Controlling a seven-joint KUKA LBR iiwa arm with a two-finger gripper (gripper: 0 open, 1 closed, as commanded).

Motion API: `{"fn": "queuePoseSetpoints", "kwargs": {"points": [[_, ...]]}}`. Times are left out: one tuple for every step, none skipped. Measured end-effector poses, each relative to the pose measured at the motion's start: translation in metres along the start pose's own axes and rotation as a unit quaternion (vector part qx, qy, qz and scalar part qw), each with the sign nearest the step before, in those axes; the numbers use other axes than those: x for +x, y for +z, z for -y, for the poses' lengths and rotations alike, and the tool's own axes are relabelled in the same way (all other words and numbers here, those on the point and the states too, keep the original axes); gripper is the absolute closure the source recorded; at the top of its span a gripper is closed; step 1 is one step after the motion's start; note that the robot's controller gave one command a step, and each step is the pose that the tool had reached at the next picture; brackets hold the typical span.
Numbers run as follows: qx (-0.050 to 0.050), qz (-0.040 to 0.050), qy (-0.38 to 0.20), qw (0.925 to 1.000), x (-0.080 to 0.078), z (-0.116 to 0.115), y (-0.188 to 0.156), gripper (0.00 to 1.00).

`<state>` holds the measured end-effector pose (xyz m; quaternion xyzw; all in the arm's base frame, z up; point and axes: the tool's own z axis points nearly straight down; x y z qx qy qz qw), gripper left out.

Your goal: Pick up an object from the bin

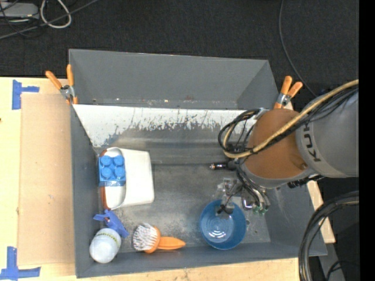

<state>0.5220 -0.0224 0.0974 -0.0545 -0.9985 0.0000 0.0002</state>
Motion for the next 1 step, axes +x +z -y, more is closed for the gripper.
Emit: {"fn": "queuePoseSetpoints", "kwargs": {"points": [[0.0, -0.0001, 0.003, 1.0, 0.004, -0.0073, 0.01, 1.0]]}}
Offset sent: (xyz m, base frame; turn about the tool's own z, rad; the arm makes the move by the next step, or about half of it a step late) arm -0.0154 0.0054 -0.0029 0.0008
